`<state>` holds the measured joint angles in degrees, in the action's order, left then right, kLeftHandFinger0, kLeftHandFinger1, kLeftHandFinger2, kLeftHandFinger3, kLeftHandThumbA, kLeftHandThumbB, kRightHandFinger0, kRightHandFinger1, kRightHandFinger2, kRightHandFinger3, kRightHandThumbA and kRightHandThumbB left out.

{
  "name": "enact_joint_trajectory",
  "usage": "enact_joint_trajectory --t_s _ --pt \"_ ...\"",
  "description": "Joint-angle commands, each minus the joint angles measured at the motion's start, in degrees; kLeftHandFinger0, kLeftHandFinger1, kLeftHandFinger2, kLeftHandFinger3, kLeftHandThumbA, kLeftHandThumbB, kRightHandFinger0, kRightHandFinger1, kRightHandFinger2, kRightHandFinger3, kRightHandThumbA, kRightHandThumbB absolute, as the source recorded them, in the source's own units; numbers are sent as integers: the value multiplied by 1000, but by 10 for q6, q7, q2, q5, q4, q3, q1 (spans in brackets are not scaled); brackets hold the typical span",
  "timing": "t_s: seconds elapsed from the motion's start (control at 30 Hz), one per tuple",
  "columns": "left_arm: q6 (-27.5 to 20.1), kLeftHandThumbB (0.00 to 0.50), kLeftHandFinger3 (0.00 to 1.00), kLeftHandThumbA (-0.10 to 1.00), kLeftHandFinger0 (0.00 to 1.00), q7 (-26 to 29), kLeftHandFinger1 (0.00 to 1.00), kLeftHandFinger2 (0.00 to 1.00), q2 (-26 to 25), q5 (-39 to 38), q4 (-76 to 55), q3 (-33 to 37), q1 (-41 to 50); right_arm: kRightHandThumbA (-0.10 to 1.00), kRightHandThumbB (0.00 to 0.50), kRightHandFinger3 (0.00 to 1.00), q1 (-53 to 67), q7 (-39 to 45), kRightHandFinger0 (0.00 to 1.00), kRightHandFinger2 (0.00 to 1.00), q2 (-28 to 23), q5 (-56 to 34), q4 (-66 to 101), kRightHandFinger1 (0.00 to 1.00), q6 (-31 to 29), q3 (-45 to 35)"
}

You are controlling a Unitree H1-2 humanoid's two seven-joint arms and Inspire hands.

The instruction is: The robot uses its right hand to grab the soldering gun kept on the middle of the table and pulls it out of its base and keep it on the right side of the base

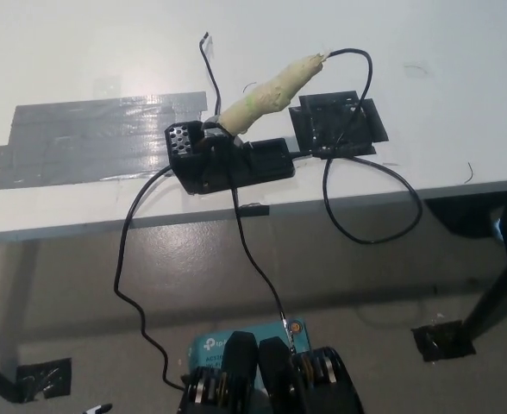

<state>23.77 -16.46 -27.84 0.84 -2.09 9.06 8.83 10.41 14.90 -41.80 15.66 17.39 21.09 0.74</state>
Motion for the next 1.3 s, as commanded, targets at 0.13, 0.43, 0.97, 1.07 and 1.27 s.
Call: enact_joint_trajectory --t_s 0.13,0.43,0.97,1.07,1.27 --pt "11 344 1000 369 651 -11 734 920 -9 1 -8 -8 0 980 284 1000 -192 47 1000 1000 25 128 106 1000 58 -89" --pt "15 331 1000 361 637 -10 727 906 -10 1 -11 -10 2 914 353 1000 -486 125 1000 1000 126 209 37 1000 58 -21" --pt "9 320 1000 387 661 -16 735 933 -16 16 -15 3 -6 799 366 1000 -749 94 1000 1000 166 266 -232 1000 -69 252" --pt "13 335 1000 369 643 -16 727 919 -9 8 -13 -2 -8 808 364 1000 -781 109 1000 1000 172 273 -256 1000 -73 276" --pt "16 346 1000 378 644 -17 742 930 -7 7 -18 0 -3 808 375 1000 -793 126 1000 1000 186 291 -272 1000 -121 336"
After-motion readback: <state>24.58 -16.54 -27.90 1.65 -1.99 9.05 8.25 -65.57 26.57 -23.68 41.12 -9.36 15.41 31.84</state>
